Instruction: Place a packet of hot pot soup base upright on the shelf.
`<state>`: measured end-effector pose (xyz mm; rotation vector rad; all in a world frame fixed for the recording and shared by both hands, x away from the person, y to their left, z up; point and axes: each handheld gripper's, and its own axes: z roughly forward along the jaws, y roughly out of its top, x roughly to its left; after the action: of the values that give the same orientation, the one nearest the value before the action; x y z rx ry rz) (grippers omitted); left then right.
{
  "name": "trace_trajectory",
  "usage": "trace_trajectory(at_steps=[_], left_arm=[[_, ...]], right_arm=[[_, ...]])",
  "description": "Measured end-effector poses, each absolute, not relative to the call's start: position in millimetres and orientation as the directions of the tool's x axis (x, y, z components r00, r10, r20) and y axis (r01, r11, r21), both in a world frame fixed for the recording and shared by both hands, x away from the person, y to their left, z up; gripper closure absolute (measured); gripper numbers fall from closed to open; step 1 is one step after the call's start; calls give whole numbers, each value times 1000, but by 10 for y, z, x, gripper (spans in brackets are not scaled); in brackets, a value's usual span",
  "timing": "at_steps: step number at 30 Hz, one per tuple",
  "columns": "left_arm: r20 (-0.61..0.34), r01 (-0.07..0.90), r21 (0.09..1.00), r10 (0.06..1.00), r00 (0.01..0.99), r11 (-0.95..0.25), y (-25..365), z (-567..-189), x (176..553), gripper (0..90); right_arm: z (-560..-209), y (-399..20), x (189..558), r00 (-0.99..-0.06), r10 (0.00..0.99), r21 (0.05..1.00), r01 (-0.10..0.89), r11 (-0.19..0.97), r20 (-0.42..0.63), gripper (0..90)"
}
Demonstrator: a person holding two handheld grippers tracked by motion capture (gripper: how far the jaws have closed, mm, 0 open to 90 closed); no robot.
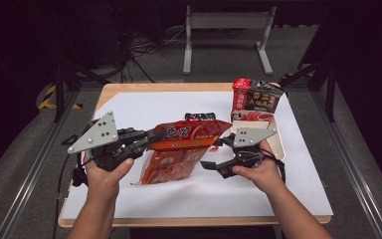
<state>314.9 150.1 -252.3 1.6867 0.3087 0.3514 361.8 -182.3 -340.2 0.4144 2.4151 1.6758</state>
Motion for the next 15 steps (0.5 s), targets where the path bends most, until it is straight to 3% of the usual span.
trace_trajectory(at_steps=[15], left_arm=[[73, -34, 993, 346, 935, -116, 1463, -2530, 3118, 900]], right_arm=[[-3510, -1628, 3633, -974, 226, 953, 84, 292, 17, 268]])
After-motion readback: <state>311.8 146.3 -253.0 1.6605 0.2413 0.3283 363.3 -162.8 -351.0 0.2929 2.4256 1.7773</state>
